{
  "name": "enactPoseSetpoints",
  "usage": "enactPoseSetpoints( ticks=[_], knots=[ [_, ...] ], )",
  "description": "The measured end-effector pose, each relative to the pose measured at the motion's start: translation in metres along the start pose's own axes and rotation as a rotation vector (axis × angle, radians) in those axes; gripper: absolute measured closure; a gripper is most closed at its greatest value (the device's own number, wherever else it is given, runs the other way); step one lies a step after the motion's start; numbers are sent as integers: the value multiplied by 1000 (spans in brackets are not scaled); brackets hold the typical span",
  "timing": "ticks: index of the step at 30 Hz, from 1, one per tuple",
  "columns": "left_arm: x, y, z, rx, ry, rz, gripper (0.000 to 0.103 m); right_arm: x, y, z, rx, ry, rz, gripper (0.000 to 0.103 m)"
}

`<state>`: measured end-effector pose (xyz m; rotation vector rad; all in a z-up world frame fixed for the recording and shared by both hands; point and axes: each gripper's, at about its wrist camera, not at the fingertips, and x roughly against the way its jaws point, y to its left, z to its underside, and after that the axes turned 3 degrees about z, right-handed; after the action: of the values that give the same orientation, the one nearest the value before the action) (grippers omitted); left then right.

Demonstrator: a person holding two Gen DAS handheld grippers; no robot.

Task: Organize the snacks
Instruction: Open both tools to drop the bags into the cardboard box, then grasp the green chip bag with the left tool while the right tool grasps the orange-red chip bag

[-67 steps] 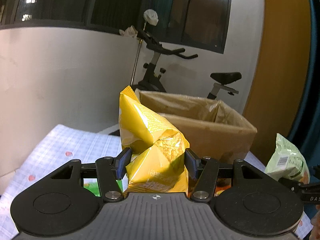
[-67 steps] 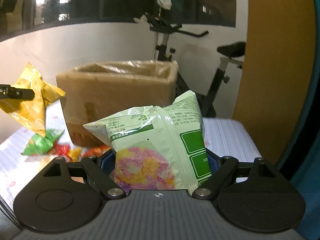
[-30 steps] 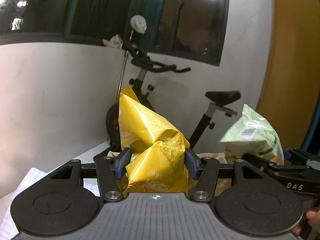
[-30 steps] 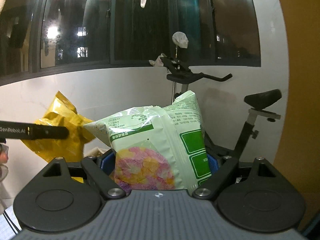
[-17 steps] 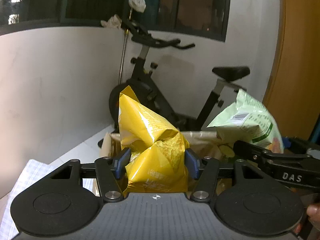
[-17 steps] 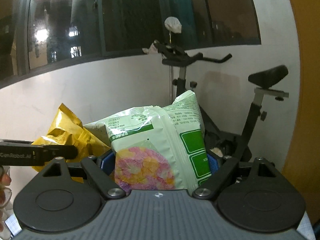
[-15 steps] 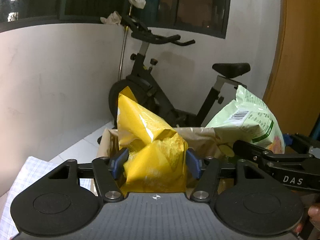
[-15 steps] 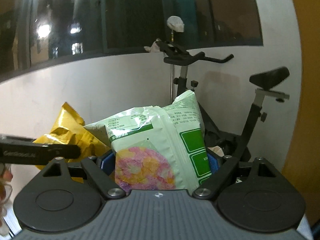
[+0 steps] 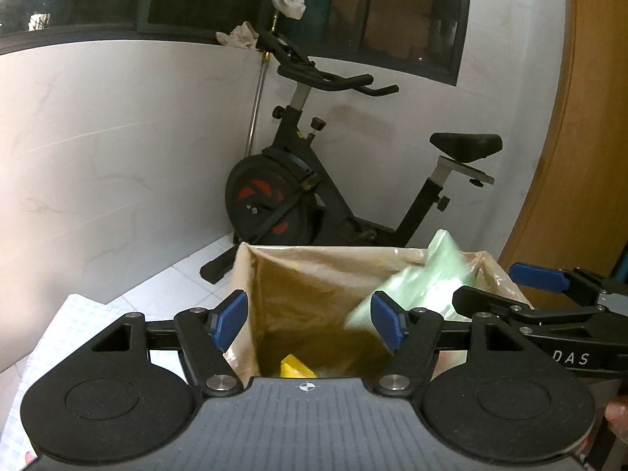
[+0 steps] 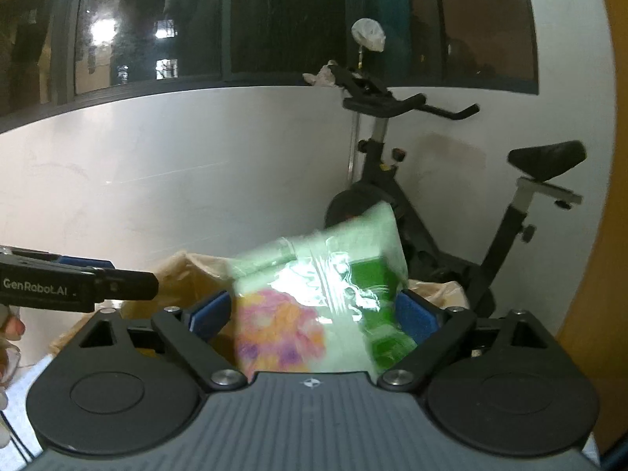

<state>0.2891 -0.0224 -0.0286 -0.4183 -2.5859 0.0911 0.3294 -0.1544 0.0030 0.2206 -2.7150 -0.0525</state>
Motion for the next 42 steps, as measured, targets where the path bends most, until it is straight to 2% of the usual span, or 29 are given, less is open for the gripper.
enactPoseSetpoints(
  ticks=[6, 15, 24, 28, 33, 39, 42],
  knots=[
    [20, 8, 1, 4, -9, -9, 31, 12, 6, 2, -6, -14, 4, 9],
    [74, 36, 15, -28, -42, -42, 31, 70, 0, 23, -26, -51, 26, 9],
    [97, 75, 51, 10, 27, -102, 29, 109, -9, 61, -130, -64, 55, 9],
    [98, 87, 74, 53, 59, -61, 26, 120, -9, 79, -126, -57, 58, 9],
    [88, 83, 98, 46, 89, -72, 26, 120, -7, 109, -113, 5, 70, 10],
    [75, 92, 124, 93, 136, -61, 21, 98, -2, 148, -168, 151, 37, 10],
    [78, 99, 135, 108, 141, -61, 20, 78, 0, 157, -203, 228, 37, 9]
  ],
)
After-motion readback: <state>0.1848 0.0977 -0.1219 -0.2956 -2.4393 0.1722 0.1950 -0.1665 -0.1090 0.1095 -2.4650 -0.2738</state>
